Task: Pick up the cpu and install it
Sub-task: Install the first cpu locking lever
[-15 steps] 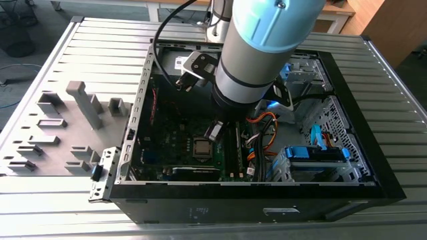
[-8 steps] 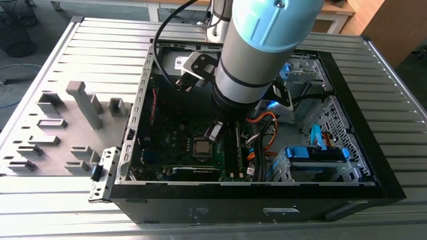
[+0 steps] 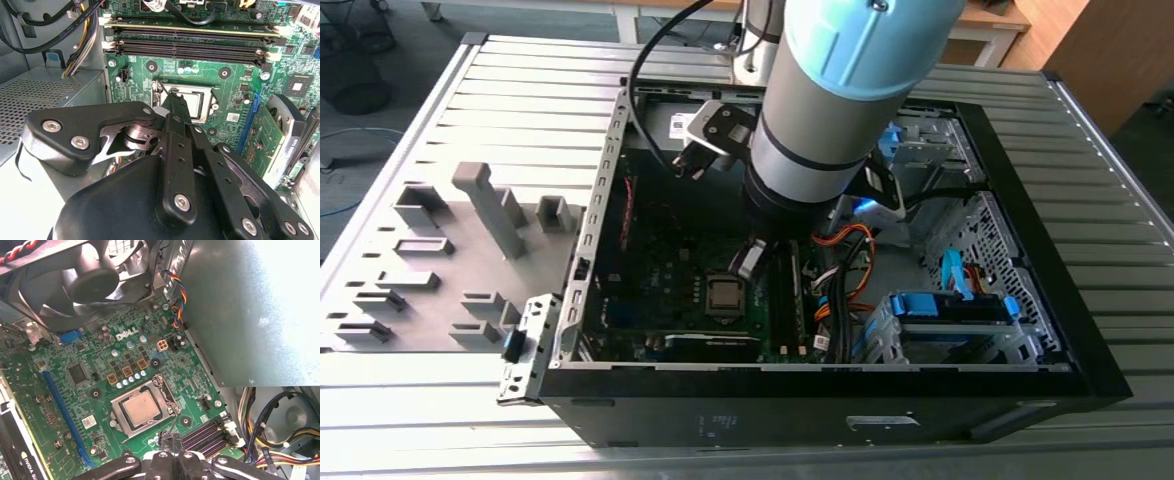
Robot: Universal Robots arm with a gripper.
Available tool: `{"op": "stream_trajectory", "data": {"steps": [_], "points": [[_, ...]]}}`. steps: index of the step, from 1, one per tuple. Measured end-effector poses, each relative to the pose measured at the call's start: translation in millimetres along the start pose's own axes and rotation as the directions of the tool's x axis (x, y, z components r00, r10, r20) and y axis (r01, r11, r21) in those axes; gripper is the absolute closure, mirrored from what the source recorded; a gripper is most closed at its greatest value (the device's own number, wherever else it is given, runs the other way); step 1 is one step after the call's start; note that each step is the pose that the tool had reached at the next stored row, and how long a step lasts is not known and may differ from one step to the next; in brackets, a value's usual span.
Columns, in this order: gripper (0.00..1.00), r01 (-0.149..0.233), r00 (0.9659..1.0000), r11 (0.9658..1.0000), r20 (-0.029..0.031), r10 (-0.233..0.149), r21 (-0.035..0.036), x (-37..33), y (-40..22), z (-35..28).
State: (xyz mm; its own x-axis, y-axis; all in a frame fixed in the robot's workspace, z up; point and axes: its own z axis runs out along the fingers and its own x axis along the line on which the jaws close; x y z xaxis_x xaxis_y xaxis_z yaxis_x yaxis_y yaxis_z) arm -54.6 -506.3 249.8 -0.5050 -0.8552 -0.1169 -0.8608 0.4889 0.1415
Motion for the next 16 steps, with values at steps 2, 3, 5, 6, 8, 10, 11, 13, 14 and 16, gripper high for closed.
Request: {"op": "stream_trajectory", "data": {"steps": [2, 3, 5, 6, 8, 10, 11, 13, 14, 16], "points": [[0.89, 0.0, 1.0, 1.0, -0.0001, 0.0, 0.0, -0.5, 0.1, 0.1], [0.89, 0.0, 1.0, 1.0, -0.0002, 0.0, 0.0, -0.9, 0.1, 0.3], [0.89, 0.0, 1.0, 1.0, 0.0001, 0.0, 0.0, -1.5, 0.3, 1.7], [0.89, 0.0, 1.0, 1.0, 0.0, 0.0, 0.0, -1.8, 0.4, 2.7], [0.89, 0.0, 1.0, 1.0, -0.0003, 0.0, 0.0001, -2.4, 0.6, 4.8], [0.89, 0.0, 1.0, 1.0, -0.0021, 0.0, 0.0012, -3.0, 0.8, 6.1], [0.89, 0.0, 1.0, 1.0, -0.0042, 0.0, 0.0024, -3.1, 0.9, 6.6], [0.89, -0.001, 0.9999, 1.0, -0.0117, 0.001, 0.0066, -3.0, 0.8, 7.4], [0.89, -0.001, 0.9999, 1.0, -0.0165, 0.001, 0.0091, -3.0, 0.8, 7.6], [0.89, -0.002, 0.9997, 0.9999, -0.0248, 0.002, 0.0136, -2.9, 0.7, 8.4]]}}
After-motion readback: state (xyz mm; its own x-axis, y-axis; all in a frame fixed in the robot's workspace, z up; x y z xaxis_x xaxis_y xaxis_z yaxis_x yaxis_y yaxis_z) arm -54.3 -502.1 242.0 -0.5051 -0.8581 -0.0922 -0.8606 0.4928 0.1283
